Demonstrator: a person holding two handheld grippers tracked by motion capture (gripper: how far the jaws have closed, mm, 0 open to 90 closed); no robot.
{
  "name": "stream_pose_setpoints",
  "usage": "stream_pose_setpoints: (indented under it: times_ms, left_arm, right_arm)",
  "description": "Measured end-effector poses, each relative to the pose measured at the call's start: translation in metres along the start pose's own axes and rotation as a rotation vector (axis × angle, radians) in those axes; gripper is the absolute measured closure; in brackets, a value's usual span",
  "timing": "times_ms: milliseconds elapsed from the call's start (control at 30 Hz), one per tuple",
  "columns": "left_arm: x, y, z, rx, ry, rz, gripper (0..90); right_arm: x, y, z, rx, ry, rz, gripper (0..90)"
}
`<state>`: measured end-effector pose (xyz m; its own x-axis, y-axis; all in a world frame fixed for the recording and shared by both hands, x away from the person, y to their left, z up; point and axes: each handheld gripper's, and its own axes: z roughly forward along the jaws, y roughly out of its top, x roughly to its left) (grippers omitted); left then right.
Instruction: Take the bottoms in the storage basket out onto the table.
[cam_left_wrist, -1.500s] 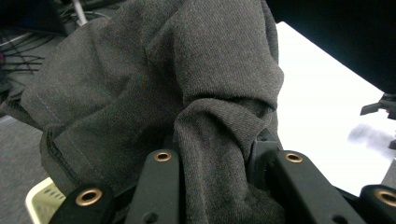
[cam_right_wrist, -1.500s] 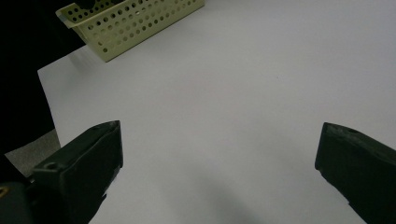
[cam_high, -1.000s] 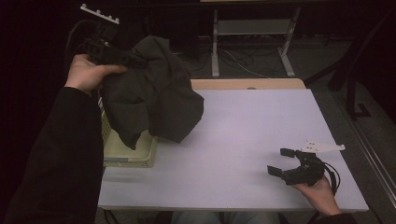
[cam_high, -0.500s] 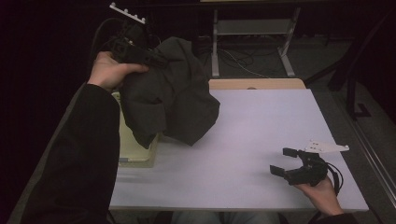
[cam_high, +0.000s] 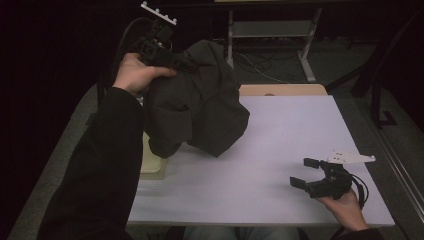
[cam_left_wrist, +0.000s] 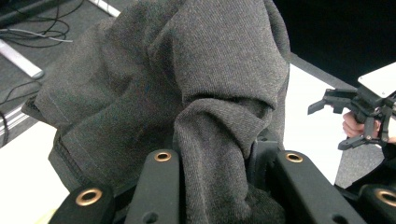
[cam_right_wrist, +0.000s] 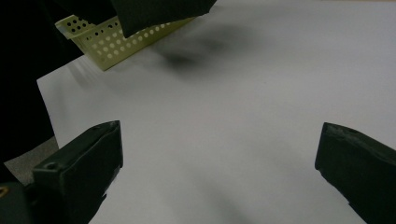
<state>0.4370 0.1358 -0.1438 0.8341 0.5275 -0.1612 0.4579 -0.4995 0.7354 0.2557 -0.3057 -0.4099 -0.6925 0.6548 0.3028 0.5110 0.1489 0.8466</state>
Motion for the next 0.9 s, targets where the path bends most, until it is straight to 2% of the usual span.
stream_pose_setpoints:
  times_ms: [100,500,700,733,900]
  left_arm:
    - [-0.004,0.005,0.007,0.002,-0.012,0.017,69.8]
    - [-0.015,0.02,0.039,0.012,-0.065,0.036,69.7]
    - [-0.019,0.024,0.057,0.012,-0.097,0.043,69.7]
    - [-0.02,0.025,0.06,0.009,-0.101,0.035,69.7]
    - [-0.023,0.025,0.077,0.026,-0.12,0.047,69.6]
  right_arm:
    - [0.0,0.0,0.0,-0.001,0.0,-0.001,0.5]
    - [-0.001,0.0,-0.002,-0.008,0.002,-0.002,0.5]
    - [-0.001,0.0,-0.002,-0.009,0.005,-0.002,0.5]
    - [-0.001,0.0,-0.002,-0.009,0.005,-0.002,0.5]
    - [-0.001,0.0,-0.002,-0.009,0.007,0.001,0.5]
